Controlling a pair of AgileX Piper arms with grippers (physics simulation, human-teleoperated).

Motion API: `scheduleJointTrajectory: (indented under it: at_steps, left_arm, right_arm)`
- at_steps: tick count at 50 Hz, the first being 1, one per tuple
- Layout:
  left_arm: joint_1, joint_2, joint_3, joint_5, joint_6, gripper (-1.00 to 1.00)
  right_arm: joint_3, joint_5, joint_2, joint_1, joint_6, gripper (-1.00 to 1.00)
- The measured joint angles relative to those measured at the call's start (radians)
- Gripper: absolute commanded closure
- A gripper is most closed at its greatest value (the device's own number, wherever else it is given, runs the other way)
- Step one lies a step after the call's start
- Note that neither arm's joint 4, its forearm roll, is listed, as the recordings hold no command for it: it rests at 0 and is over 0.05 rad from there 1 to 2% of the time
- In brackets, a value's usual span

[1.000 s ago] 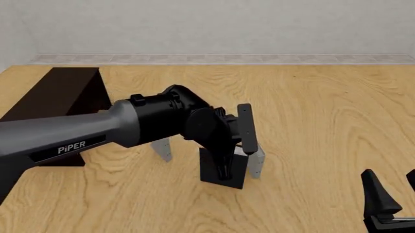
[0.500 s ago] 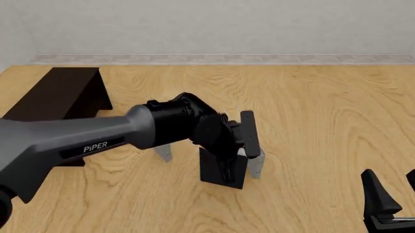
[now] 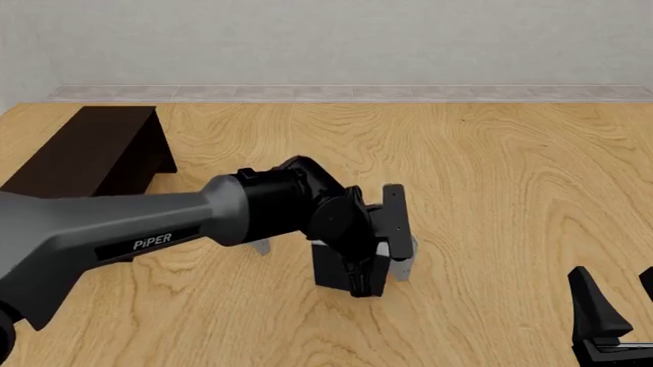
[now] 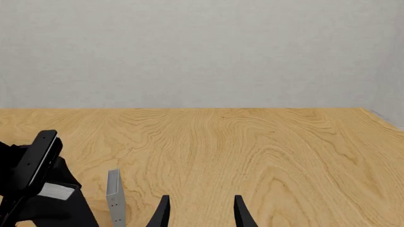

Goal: Pick up the book in the middle and place it on the cabinet shelf.

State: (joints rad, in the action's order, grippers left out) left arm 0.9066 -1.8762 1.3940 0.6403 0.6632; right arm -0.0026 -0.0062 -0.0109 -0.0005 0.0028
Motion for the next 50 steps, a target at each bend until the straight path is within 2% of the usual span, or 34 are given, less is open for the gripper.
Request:
scheduleJointTrajectory:
  at_steps: [15,35,50]
  left_arm:
    - [0.032,0.035,-0.028,0.021,-0.023,1.00]
    - [0.121,0.161,-0.120,0.037,-0.064,1.00]
    - [0.132,0.212,-0.112,0.078,-0.053,1.00]
  right_arm:
    - [0.000,0.000,0.000,0.000,0.000,-1.00]
    - [0.000,0.000,0.000,0.000,0.000,-1.00]
    - [0.000,0.000,0.000,0.000,0.000,-1.00]
